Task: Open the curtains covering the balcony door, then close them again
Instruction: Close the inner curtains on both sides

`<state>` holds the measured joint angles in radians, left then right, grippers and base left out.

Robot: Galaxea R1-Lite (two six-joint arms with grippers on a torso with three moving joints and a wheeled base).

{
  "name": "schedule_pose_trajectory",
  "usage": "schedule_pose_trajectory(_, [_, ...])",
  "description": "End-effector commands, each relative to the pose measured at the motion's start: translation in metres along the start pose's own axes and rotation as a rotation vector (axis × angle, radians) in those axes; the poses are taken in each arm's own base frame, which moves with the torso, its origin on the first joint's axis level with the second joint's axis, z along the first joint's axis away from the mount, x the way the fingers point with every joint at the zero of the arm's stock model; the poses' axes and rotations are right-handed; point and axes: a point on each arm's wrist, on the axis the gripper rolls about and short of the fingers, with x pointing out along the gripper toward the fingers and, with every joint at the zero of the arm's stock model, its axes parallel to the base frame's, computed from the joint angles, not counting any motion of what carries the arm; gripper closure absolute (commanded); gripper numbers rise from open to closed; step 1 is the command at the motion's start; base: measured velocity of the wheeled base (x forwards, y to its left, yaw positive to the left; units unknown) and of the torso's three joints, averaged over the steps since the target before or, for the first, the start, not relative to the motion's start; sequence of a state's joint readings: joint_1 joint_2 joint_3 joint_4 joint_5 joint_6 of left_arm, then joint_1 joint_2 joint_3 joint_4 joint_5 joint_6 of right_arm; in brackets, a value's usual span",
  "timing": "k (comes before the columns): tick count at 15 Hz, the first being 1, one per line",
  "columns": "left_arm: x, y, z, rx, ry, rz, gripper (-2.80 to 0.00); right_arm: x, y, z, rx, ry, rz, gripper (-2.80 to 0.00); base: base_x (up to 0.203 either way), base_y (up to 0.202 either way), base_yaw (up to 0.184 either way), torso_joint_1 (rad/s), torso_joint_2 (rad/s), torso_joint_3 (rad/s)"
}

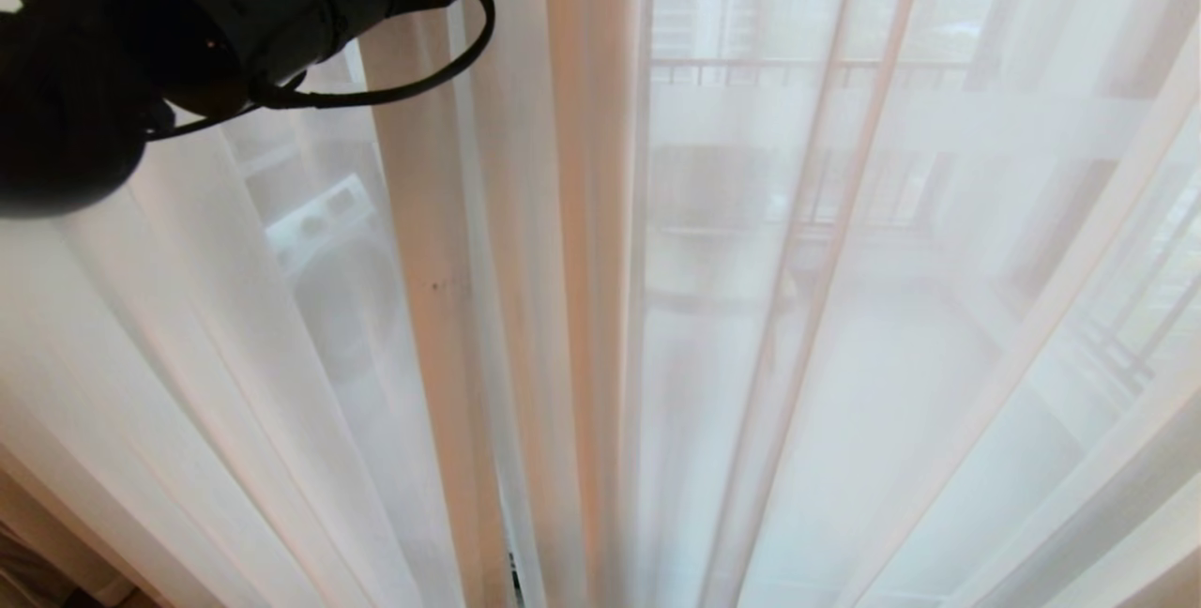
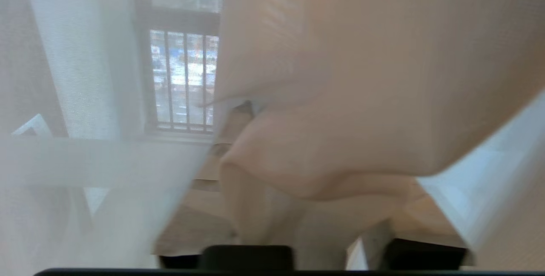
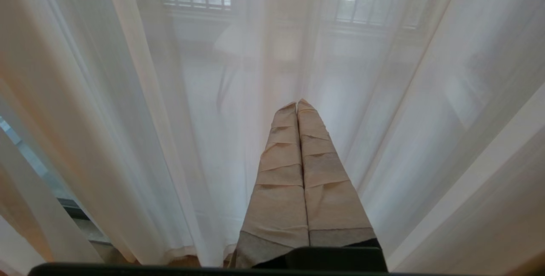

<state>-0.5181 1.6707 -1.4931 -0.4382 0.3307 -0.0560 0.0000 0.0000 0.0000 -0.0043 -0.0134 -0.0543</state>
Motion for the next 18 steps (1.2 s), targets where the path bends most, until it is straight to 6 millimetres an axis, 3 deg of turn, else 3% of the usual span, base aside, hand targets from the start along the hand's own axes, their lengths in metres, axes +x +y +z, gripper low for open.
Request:
schedule_pose_trajectory(1, [-0.009,0.002,0.003,-0.002,-0.001,0.000,-2.80,0.000,0.000,0.000,-0.001,0.000,0.000,0.00,0.000,0.000,0.000,0.000,0.00,0.000])
schedule_pose_trajectory(18, [-0.121,0.012,0.013,-0.022,0.041,-0.115,-2.80,0.000,0.000,0.000,-0.001,0.000,0.000,0.00,0.000,0.000,0.000,0.000,0.00,0.000])
